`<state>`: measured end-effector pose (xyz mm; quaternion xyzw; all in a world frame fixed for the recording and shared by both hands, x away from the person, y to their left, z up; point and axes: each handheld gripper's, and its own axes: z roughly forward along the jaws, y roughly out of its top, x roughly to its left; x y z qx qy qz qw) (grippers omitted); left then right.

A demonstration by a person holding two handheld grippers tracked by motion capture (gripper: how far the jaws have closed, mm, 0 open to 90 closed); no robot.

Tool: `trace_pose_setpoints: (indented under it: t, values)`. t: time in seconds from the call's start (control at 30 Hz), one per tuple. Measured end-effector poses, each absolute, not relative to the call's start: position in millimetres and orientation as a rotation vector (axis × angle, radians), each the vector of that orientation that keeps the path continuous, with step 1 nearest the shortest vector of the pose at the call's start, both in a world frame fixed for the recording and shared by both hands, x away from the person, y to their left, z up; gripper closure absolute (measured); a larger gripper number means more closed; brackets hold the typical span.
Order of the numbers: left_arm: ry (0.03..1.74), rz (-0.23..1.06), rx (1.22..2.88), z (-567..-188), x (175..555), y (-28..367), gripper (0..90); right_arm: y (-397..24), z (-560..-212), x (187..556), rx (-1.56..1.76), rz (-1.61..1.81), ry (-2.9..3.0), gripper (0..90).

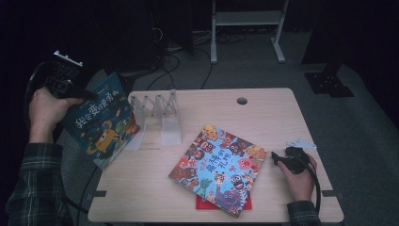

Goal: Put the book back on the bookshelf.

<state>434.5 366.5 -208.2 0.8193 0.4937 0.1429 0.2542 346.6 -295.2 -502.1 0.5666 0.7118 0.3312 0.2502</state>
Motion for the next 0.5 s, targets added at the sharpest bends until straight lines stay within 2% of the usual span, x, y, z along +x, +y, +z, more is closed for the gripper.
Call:
trace_pose_setpoints:
  t: [0.5]
  values:
    - [1.321, 0.427, 2.196, -214, 462, 368, 82.0, -295, -502, 347, 1.537, 0.902, 1.942, 31.5]
